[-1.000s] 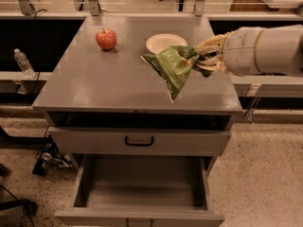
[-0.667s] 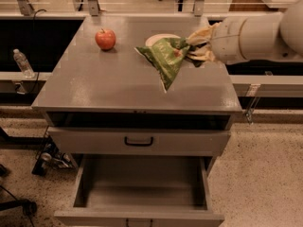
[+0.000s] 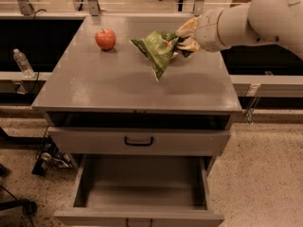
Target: Pick green jalapeno chip bag from middle drawer and place on counter
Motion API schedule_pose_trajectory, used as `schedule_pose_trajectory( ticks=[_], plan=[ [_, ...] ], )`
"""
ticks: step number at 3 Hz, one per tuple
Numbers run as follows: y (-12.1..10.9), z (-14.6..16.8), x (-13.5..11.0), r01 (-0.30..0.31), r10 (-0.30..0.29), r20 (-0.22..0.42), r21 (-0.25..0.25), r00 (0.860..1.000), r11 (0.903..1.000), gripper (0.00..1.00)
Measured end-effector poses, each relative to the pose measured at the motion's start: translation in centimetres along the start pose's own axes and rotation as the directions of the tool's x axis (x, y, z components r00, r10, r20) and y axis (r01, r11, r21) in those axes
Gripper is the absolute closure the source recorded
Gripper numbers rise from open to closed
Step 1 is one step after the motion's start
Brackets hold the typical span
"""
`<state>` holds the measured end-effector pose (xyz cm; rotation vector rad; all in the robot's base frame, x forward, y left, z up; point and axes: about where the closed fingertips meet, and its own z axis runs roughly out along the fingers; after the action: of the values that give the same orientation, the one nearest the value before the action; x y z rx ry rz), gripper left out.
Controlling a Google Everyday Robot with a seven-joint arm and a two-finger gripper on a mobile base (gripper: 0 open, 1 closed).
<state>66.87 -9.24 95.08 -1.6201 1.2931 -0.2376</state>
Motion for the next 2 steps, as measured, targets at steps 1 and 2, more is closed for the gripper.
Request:
schedule_pose_trajectory(
  ticks=[1, 2],
  plan=[
    [0.0, 1.8, 1.1, -0.027, 0.027, -0.021, -0.011, 0.999, 0.9996, 1.00],
    [1.0, 2.8, 1.8, -0.051, 0.050, -0.032, -0.024, 0.998, 0.9984, 1.00]
  ],
)
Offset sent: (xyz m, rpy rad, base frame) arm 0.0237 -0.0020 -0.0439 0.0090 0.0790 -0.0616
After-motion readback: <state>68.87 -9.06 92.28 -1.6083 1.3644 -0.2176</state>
